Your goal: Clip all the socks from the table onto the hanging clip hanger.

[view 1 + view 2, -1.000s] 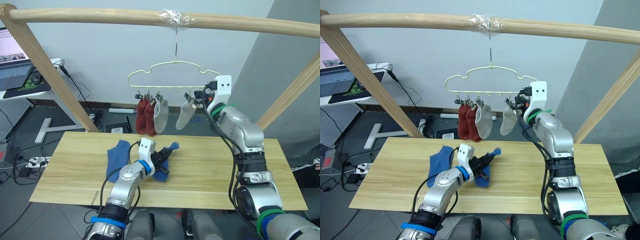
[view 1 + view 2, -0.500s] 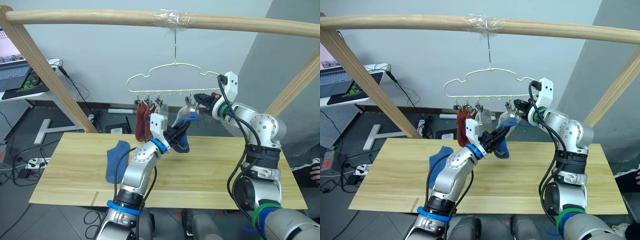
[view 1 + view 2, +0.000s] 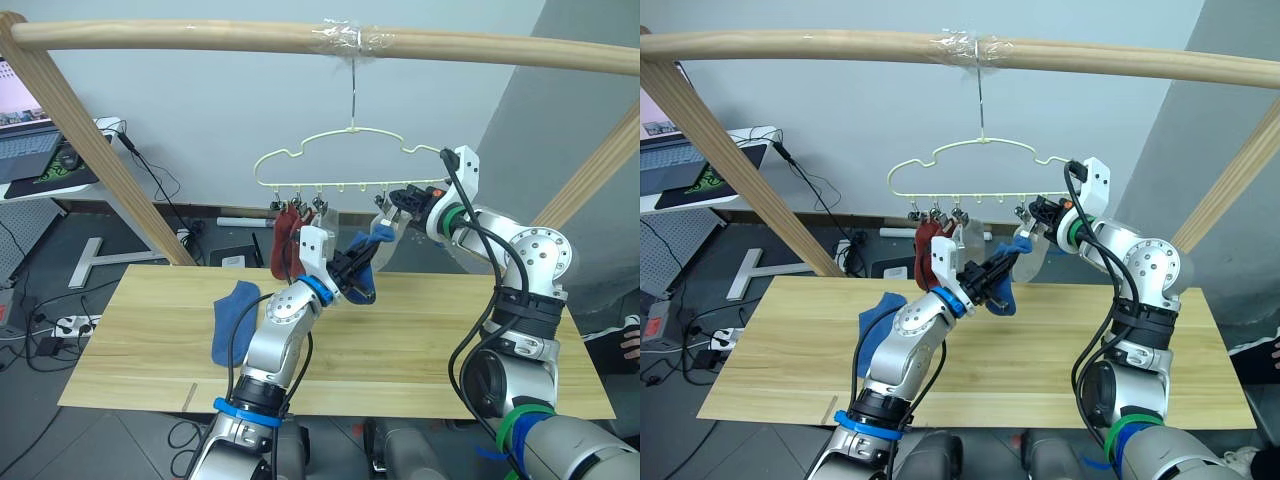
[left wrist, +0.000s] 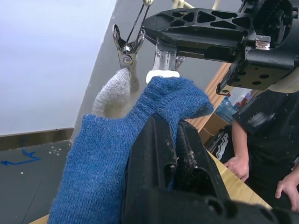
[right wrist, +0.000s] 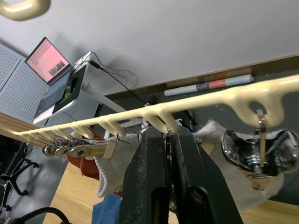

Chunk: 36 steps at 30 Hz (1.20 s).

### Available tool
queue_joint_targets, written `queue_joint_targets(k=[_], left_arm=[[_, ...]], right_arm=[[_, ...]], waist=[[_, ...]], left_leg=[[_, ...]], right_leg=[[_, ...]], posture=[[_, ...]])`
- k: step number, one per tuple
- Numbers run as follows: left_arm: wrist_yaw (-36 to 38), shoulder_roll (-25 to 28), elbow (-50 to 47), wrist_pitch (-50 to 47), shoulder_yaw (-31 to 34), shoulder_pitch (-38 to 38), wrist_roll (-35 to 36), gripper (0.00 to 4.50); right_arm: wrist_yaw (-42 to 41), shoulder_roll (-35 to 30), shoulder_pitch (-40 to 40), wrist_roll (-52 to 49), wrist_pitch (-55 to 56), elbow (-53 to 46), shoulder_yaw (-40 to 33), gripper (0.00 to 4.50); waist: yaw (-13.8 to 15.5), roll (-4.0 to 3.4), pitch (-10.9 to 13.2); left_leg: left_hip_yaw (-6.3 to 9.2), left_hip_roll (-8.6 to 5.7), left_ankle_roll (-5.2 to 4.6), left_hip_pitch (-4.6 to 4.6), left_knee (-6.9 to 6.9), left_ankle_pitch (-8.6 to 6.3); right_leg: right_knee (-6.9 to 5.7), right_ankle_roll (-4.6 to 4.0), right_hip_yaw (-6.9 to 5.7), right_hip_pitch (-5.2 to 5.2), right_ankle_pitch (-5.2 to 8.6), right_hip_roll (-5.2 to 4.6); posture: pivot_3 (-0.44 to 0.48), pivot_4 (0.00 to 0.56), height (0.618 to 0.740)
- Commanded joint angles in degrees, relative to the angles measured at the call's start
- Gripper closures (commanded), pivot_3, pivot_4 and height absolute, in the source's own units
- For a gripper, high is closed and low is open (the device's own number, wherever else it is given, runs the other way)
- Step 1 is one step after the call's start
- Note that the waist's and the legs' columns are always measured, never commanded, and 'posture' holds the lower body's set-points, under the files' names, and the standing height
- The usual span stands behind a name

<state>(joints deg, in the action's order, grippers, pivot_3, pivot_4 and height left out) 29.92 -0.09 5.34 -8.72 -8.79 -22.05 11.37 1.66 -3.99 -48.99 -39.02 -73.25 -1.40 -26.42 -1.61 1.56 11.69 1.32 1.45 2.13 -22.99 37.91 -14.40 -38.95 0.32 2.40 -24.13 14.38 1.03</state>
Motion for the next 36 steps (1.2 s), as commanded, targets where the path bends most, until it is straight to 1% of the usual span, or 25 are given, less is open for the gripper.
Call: queue_joint_targets(k=[1, 11, 21, 33, 36], left_arm=[[1.0, 0.2, -1.2, 0.3, -0.9, 0.3, 0.6, 4.46], [0.9, 0.2, -0.1, -0.4, -0.1, -0.7, 0.6, 4.46], [-1.9, -1.4, 3.4, 2.7, 1.6, -4.9, 0.2, 4.46], [0.2, -1.8, 3.6, 3.5, 0.2, -5.4, 0.4, 4.46], [0.1, -2.0, 3.4, 3.5, 0.2, -5.7, 0.5, 4.50]], right_arm=[[1.3, -0.1, -1.0, -1.1, -0.5, -1.8, -1.3, 4.50], [2.6, -0.5, -1.7, -2.4, -0.2, -0.9, -1.5, 4.50], [3.2, -0.6, -1.4, -2.9, -0.1, -1.1, -0.8, 4.50], [3.8, -0.1, -2.1, -3.7, 0.8, -0.1, -1.5, 4.50], [3.8, 0.6, -2.2, -5.5, 0.1, -0.7, -2.8, 3.64]], waist=[[0.0, 0.00, 0.0], [-0.1, 0.00, 0.0], [-0.1, 0.00, 0.0], [-0.2, 0.00, 0.0], [-0.2, -0.01, 0.0]], left_leg=[[0.00, 0.00, 0.00, 0.00, 0.00, 0.00], [0.00, 0.00, 0.00, 0.00, 0.00, 0.00], [-0.02, 0.01, 0.00, -0.01, 0.00, 0.00], [-0.01, 0.01, 0.00, -0.02, -0.01, 0.00], [-0.01, 0.01, 0.00, -0.02, -0.01, 0.00]], right_leg=[[0.00, 0.00, 0.00, 0.00, 0.00, 0.00], [0.00, 0.20, 0.01, 0.00, 0.12, 0.01], [0.01, 0.19, 0.02, -0.01, 0.11, 0.01], [0.01, 0.20, 0.02, -0.01, 0.11, 0.02], [0.01, 0.20, 0.01, -0.01, 0.11, 0.02]], posture=[[-0.015, 0.131, 0.740], [-0.015, 0.134, 0.740], [-0.014, 0.132, 0.740], [-0.023, 0.132, 0.740], [-0.023, 0.131, 0.740]])
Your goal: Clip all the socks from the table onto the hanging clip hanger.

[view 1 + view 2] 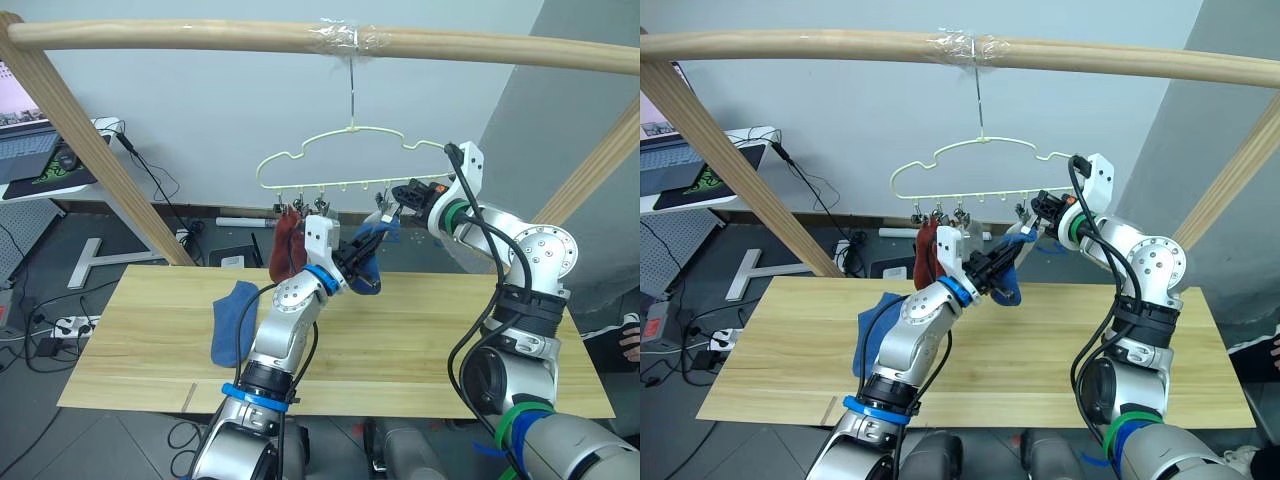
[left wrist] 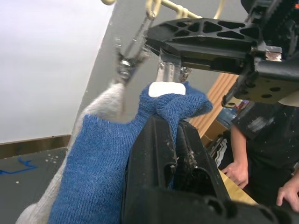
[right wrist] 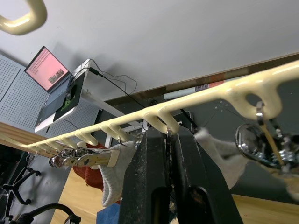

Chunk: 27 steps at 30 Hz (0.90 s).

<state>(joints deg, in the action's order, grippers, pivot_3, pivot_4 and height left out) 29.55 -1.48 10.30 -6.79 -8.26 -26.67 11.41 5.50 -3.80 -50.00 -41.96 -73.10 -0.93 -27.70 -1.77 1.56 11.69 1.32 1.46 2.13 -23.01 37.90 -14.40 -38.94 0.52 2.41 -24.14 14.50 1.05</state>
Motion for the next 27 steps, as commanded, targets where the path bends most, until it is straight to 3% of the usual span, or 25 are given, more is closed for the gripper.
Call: queue_joint_targets(k=[1, 3, 10, 17, 25, 27], left_arm=[[0.4, -0.7, -1.5, 1.6, -0.3, -1.3, 0.6, 4.50], [0.4, -0.7, -1.4, 1.6, -0.3, -1.7, 0.6, 4.50], [0.4, -1.6, -1.4, 0.7, 0.1, -2.4, 1.6, 4.50], [2.6, -3.7, 1.6, -4.1, 1.3, -3.6, 6.5, 4.50], [3.5, -5.4, 8.8, -6.4, 4.5, -7.5, 9.6, 4.50], [3.4, -5.1, 9.9, -7.0, 6.1, -8.5, 10.5, 3.96]], right_arm=[[-0.1, 0.6, -1.2, -3.2, -0.4, -1.4, -2.0, 3.38], [-0.2, 0.4, -1.1, -3.4, -0.6, -1.6, -2.1, 2.51], [-1.3, -1.3, -1.2, -4.7, -0.5, -2.3, -2.4, 0.18], [-6.1, -5.6, 2.8, -3.4, 5.1, -9.8, 2.3, 0.09], [-7.9, -10.4, 11.1, 5.6, 16.6, -18.2, 11.1, 0.09], [-8.3, -10.9, 13.1, 7.0, 18.6, -19.8, 12.7, 0.00]], waist=[[0.0, 0.00, 0.0], [0.0, 0.00, 0.0], [-0.1, 0.00, 0.0], [-0.6, -0.01, 0.0], [-3.7, -0.01, 0.0], [-5.2, -0.03, -0.1]], left_leg=[[-0.01, 0.00, 0.00, 0.00, 0.00, 0.00], [-0.01, 0.00, 0.00, -0.01, 0.00, 0.00], [-0.01, 0.00, 0.00, -0.01, 0.00, 0.00], [-0.03, -0.01, 0.00, -0.03, 0.00, 0.00], [-0.08, -0.03, 0.00, -0.03, 0.04, 0.00], [-0.14, -0.02, 0.00, -0.03, 0.03, 0.00]], right_leg=[[0.00, 0.00, 0.01, 0.00, 0.00, 0.00], [0.00, 0.00, 0.01, -0.01, 0.00, 0.00], [0.00, 0.00, 0.01, -0.01, 0.00, 0.01], [0.05, 0.05, 0.03, -0.02, 0.03, 0.02], [0.05, 0.13, 0.12, -0.02, 0.04, 0.07], [0.07, 0.16, 0.17, -0.02, 0.02, 0.08]], posture=[[-0.024, 0.131, 0.740], [-0.024, 0.129, 0.740], [-0.036, 0.127, 0.740], [-0.100, 0.120, 0.740], [-0.270, 0.115, 0.740], [-0.285, 0.116, 0.740]])
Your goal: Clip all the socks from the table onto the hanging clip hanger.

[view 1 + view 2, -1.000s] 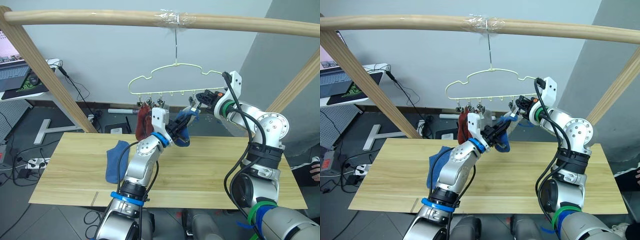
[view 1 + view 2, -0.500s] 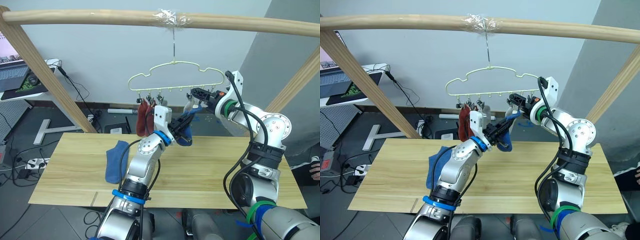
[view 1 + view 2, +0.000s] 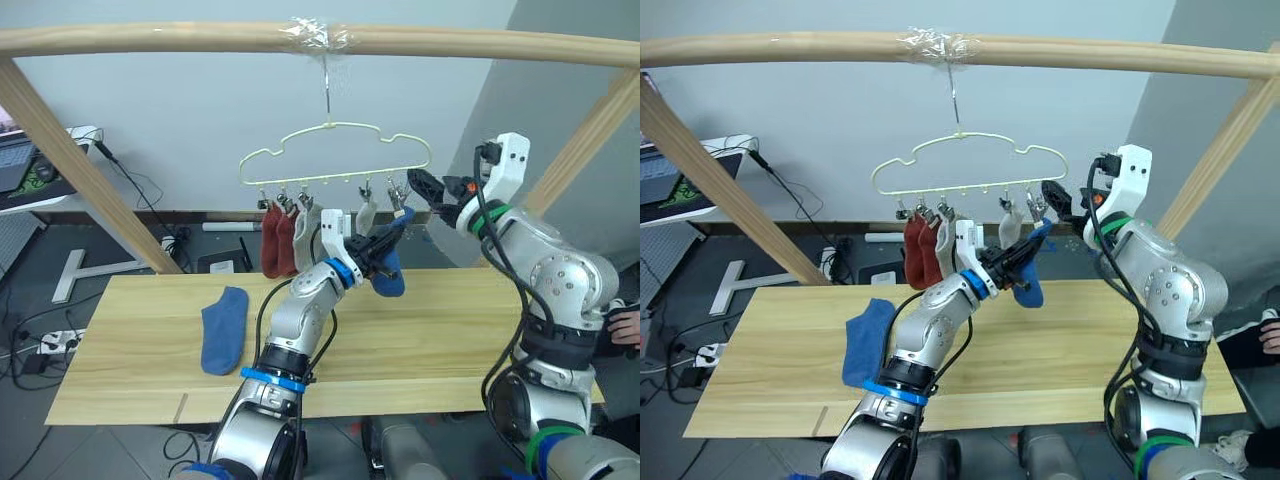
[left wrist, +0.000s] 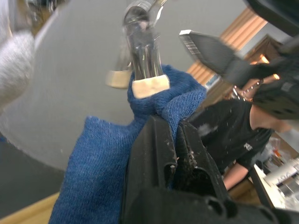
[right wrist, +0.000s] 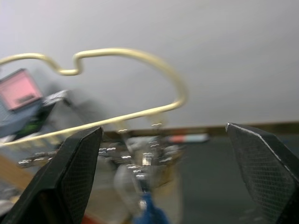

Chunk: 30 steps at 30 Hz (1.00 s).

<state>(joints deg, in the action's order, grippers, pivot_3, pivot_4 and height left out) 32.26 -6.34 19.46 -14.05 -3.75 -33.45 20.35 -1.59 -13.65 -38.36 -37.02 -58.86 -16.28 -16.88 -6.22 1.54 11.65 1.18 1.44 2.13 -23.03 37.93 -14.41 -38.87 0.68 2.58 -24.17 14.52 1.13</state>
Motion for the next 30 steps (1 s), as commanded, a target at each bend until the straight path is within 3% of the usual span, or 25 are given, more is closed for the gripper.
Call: queue_joint_targets(k=[1, 8, 11, 13, 17, 21, 24, 28, 30], left_arm=[[0.9, -0.1, 1.5, -0.2, 2.3, -2.3, 2.2, 3.74], [2.7, 1.1, 1.7, -0.4, 2.7, -2.2, 1.8, 1.62], [2.2, 3.2, -1.3, -0.9, 2.9, 0.3, 1.3, 0.70], [4.2, 7.6, -7.9, -2.7, 1.7, 3.9, 0.6, 0.04], [6.4, 15.6, -20.4, -6.4, 0.5, 10.0, 1.1, 0.02], [6.4, 20.3, -31.0, -9.9, 2.1, 14.0, 4.3, 0.02], [5.5, 23.5, -37.2, -10.9, 2.7, 16.0, 3.9, 0.00], [2.3, 24.2, -41.0, -13.0, 5.1, 16.2, 5.7, 0.00], [1.5, 24.9, -42.2, -13.3, 5.7, 16.5, 5.4, 0.00]], right_arm=[[-1.4, -1.5, 2.8, 2.9, 5.6, -4.9, 2.2, 0.00], [-2.9, -3.4, 6.5, 6.9, 10.8, -5.4, 4.3, 0.00], [-3.9, -4.7, 8.3, 9.9, 13.4, -4.7, 6.3, 0.00], [-4.6, -5.0, 9.0, 12.4, 16.3, -3.7, 8.0, 0.00], [-6.5, -4.8, 10.1, 16.0, 21.6, -1.5, 10.9, 0.00], [-6.4, -2.2, 9.7, 16.8, 24.8, 0.9, 10.9, 0.00], [-6.2, -0.7, 10.0, 18.2, 27.5, 2.7, 11.3, 0.60], [-6.2, -0.2, 9.7, 21.7, 31.1, 4.7, 13.0, 1.96], [-6.0, 0.7, 9.2, 22.4, 32.4, 5.9, 13.3, 1.96]], waist=[[-1.6, -0.02, 0.0], [-5.5, -0.02, 0.0], [-6.4, -0.03, -0.3], [-6.6, -0.03, -0.3], [-6.3, -0.05, -0.3], [-4.5, -0.08, -0.4], [-2.7, -0.08, -0.4], [0.0, -0.08, -0.4], [1.2, -0.08, -0.4]], left_leg=[[-0.02, 0.00, 0.00, 0.01, -0.01, 0.00], [-0.01, -0.02, 0.01, 0.06, 0.00, 0.01], [-0.03, -0.02, 0.01, 0.07, -0.02, 0.01], [-0.02, 0.01, 0.01, 0.08, -0.04, 0.01], [0.05, 0.22, 0.03, 0.15, -0.08, 0.02], [0.15, 0.24, 0.09, 0.24, -0.01, 0.06], [0.11, 0.23, 0.09, 0.20, 0.00, 0.06], [0.07, 0.23, 0.09, 0.20, 0.00, 0.06], [0.02, 0.23, 0.09, 0.20, 0.00, 0.06]], right_leg=[[0.00, 0.01, 0.02, 0.00, 0.00, 0.00], [-0.06, 0.03, 0.07, 0.01, -0.01, 0.12], [-0.09, 0.04, 0.09, 0.01, -0.01, 0.18], [-0.11, 0.03, 0.12, 0.01, -0.01, 0.28], [-0.23, -0.01, 0.20, 0.01, -0.04, 0.64], [-0.23, -0.06, 0.13, 0.02, -0.06, 0.70], [-0.17, -0.06, 0.32, 0.01, -0.07, 0.63], [-0.12, -0.05, 0.40, 0.02, -0.06, 0.53], [-0.11, -0.05, 0.39, 0.01, -0.06, 0.50]], posture=[[-0.285, 0.116, 0.740], [-0.265, 0.106, 0.740], [-0.237, 0.108, 0.740], [-0.205, 0.113, 0.740], [-0.149, 0.120, 0.740], [-0.097, 0.128, 0.740], [-0.034, 0.139, 0.740], [-0.009, 0.143, 0.740], [0.008, 0.146, 0.740]])
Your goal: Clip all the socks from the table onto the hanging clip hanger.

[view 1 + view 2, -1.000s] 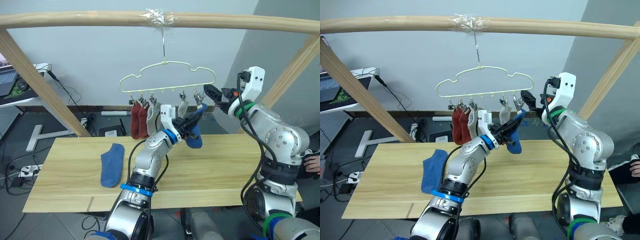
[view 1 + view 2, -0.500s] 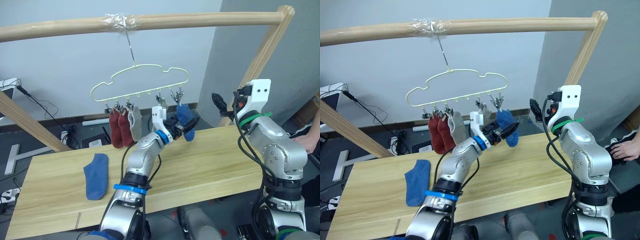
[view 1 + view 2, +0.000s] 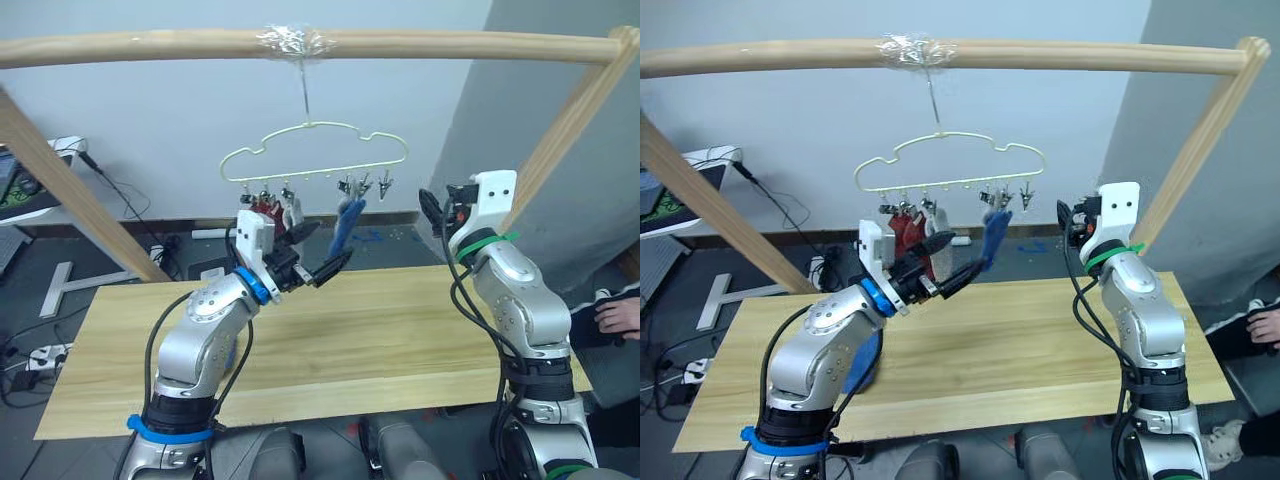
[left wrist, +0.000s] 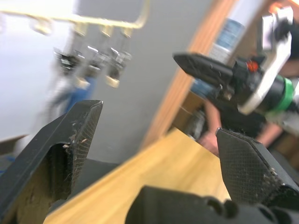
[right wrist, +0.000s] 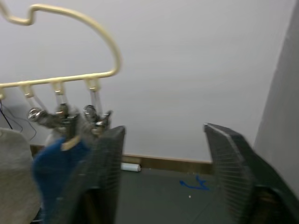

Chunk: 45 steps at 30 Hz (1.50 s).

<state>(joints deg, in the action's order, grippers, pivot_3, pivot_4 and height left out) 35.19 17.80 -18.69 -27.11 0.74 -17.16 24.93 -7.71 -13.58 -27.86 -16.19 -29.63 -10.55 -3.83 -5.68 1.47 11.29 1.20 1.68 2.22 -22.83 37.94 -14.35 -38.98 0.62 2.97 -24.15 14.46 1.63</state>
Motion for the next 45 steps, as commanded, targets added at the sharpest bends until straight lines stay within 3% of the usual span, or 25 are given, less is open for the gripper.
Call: queue_joint_targets(k=[1, 15, 32, 45], left_arm=[[-1.7, 1.0, -4.2, -0.2, 1.2, 0.3, 0.6, 0.00], [-4.7, 1.8, -6.0, -0.8, 2.1, 0.7, 1.3, 0.00], [-6.1, 2.7, -7.2, -0.7, 1.8, 0.2, 1.3, 0.00], [-7.5, 2.7, -9.2, -1.4, 2.1, -0.7, 1.8, 0.00]], right_arm=[[0.2, 1.0, -1.4, 1.8, 3.7, 0.7, 0.3, 1.96], [1.3, 5.7, -4.2, 5.3, 9.8, 8.6, 1.2, 1.96], [3.7, 7.1, -9.6, 8.6, 14.7, 20.1, -0.1, 1.96], [3.1, 8.9, -11.7, 8.2, 16.1, 23.4, 0.5, 1.96]], waist=[[1.0, 0.00, 0.0], [3.9, 0.00, 0.0], [4.1, 0.00, 0.0], [4.2, 0.00, 0.0]], left_leg=[[-0.02, 0.00, 0.00, 0.00, 0.00, 0.00], [0.06, -0.01, 0.00, -0.02, 0.00, 0.00], [0.11, 0.00, 0.00, -0.05, -0.01, 0.00], [0.12, -0.01, 0.00, -0.06, -0.01, 0.00]], right_leg=[[0.00, 0.00, 0.00, 0.00, 0.00, -0.01], [0.00, -0.03, -0.15, 0.00, -0.01, -0.02], [0.01, -0.06, -0.24, 0.00, -0.02, -0.06], [0.01, -0.27, -0.27, 0.00, -0.14, -0.30]], posture=[[0.008, 0.146, 0.740], [0.051, 0.150, 0.740], [0.085, 0.143, 0.740], [0.114, 0.139, 0.740]])
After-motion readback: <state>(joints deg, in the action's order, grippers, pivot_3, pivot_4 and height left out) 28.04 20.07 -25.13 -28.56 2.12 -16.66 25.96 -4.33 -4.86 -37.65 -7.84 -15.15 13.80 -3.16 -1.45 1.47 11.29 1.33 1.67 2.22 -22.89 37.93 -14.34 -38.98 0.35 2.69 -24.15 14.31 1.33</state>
